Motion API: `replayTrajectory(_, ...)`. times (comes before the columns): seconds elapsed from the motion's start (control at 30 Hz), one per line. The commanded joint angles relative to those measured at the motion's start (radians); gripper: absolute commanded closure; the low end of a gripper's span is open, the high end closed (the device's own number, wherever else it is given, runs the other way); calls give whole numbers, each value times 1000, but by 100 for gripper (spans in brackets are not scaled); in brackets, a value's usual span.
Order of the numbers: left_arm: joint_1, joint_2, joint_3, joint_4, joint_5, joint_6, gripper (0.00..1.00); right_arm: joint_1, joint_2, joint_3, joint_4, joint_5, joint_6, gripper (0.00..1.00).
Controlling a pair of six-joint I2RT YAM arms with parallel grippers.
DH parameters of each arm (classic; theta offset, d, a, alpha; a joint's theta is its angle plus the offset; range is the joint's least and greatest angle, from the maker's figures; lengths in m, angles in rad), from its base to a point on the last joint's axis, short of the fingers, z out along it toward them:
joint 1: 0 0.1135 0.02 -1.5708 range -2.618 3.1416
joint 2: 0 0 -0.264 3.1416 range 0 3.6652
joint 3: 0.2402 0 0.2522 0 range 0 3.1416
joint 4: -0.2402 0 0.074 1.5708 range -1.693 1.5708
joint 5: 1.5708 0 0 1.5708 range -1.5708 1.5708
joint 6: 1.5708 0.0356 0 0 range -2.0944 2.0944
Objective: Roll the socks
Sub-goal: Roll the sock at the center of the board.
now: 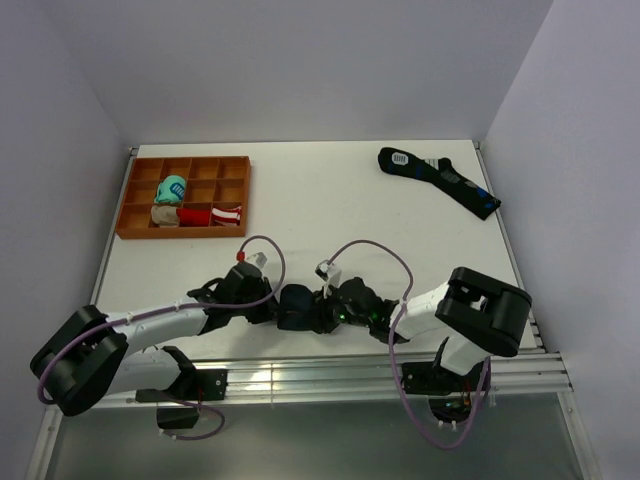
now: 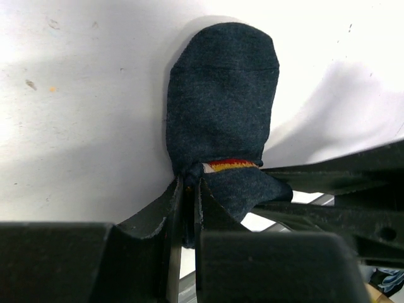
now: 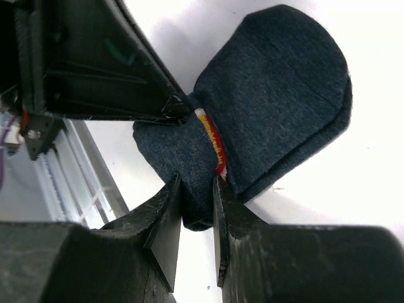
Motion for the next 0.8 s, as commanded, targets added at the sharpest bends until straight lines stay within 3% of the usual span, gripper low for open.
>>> replayTrajectory(0.0,-4,-34,-18,3,-24,-4,95,-54,42,33,-180,-77,28,86)
replayTrajectory(0.13,-5,-76,-35,21,-53,-18,92,-142,95,61,-227,-209,77,86)
replayTrajectory(0.3,-7,-163,-74,55,-83,-30,88,-173,150,169,-430,-289,66,87)
replayTrajectory(0.57,-8,-327,-142,119,-166,-27,68,-220,222,301,-681,-379,-13,86)
replayTrajectory(0.77,-12,-381,-205,199,-206,-12,60,-225,294,377,-785,-419,-46,85)
